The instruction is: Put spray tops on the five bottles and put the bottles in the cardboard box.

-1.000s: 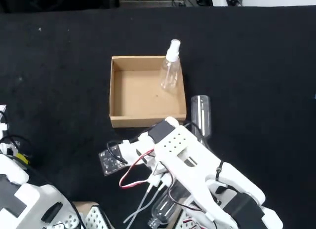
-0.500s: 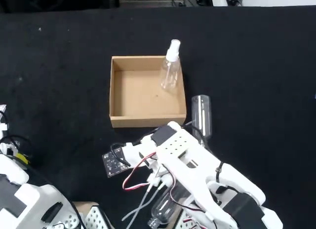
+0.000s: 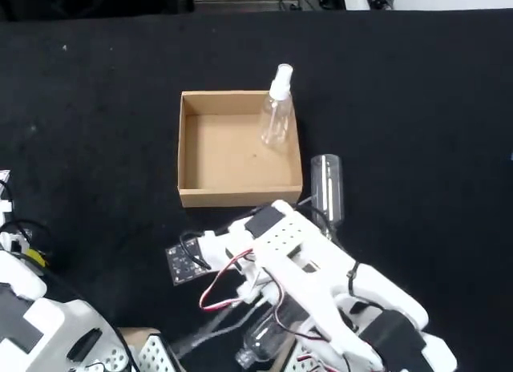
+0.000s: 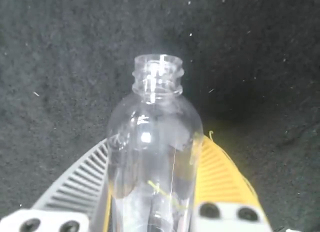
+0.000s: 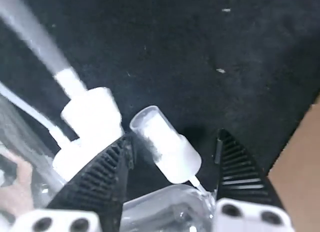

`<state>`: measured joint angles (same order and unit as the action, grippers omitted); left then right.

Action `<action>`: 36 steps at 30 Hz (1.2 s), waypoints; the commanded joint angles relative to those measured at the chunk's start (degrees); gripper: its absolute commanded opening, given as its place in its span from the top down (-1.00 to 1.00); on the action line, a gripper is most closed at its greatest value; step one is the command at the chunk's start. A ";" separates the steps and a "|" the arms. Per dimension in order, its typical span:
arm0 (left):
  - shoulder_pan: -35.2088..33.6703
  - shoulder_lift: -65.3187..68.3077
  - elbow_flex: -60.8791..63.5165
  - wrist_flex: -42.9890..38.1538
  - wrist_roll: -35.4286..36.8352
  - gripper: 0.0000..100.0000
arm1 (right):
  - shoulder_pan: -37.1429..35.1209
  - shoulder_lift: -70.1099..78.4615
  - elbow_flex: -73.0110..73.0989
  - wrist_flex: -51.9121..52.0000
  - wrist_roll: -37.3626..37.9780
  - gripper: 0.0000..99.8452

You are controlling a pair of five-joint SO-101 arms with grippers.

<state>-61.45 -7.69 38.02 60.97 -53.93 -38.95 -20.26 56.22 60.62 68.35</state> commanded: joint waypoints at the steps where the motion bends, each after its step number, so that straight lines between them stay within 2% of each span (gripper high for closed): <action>1: 0.57 -2.55 -0.57 -0.18 -0.62 0.94 | 2.37 1.63 -0.31 -0.62 -0.35 0.55; 7: 0.57 -2.55 -0.57 -0.18 -0.62 0.94 | 2.29 5.67 -2.15 -1.76 -0.97 0.56; 15: 0.57 -2.55 -0.57 -0.09 -0.62 0.94 | 2.02 6.81 -10.33 -4.57 -16.88 0.80; 21: 0.66 -2.55 -0.57 -0.09 -0.62 0.94 | -5.10 6.81 -14.55 -5.80 -29.63 0.79; 27: 0.31 -2.55 -0.57 -0.09 -0.62 0.94 | -12.57 8.84 -12.70 -16.70 -42.20 0.79; 32: 0.13 -2.55 -0.57 -0.09 -0.62 0.94 | -12.75 16.84 -15.60 -17.93 -48.35 0.78; 36: 0.22 -2.55 -0.57 -0.09 -0.62 0.94 | -12.92 22.64 -21.58 -12.04 -49.14 0.58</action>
<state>-61.45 -7.69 38.02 61.05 -53.93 -50.73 0.66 40.92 44.88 20.09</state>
